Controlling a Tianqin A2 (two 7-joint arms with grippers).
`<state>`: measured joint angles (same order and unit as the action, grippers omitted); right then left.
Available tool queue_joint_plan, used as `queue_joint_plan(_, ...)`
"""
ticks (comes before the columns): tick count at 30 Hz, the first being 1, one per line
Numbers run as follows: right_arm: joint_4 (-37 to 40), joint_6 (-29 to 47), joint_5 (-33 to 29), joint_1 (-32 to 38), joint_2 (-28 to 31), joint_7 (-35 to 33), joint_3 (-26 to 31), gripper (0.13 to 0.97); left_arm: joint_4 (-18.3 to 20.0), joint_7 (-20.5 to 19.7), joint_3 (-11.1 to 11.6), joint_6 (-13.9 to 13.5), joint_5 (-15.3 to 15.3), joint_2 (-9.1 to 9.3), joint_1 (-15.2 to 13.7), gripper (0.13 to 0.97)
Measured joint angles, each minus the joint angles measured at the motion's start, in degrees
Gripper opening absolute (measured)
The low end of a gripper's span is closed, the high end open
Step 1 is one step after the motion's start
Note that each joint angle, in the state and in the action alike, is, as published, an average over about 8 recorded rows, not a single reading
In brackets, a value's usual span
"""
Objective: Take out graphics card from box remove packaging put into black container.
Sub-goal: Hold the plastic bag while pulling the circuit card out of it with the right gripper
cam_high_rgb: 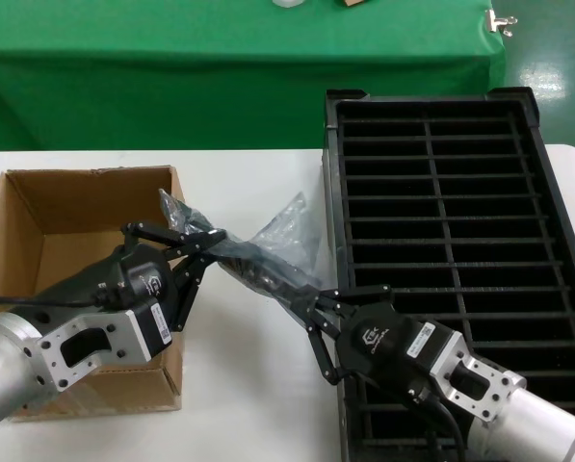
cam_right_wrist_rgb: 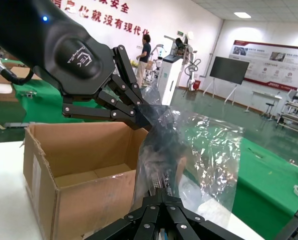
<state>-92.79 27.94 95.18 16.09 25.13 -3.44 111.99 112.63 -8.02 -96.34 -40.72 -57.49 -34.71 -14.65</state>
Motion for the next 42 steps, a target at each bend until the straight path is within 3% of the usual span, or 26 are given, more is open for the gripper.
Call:
queue_joint_plan(17, -0.8, 0.0, -1.0, -0.6, 0.3, 2.5, 0.7, 0.135, 0.0, 0.0, 0.0, 0.0, 0.0, 0.00, 0.0, 0.139)
queue_joint_plan(26, -0.1, -0.2, -1.6, 0.1, -0.4, 3.1, 1.1, 0.169, 0.0, 0.0, 0.0, 0.0, 0.0, 0.00, 0.0, 0.139)
queue_joint_plan(34, 0.9, -0.4, -1.4, 0.8, -1.4, 2.5, 1.0, 0.270, 0.0, 0.0, 0.0, 0.0, 0.0, 0.00, 0.0, 0.139)
queue_joint_plan(42, 1.3, -0.5, -1.2, 1.2, -1.7, 2.4, 0.7, 0.265, 0.0, 0.0, 0.0, 0.0, 0.0, 0.00, 0.0, 0.139)
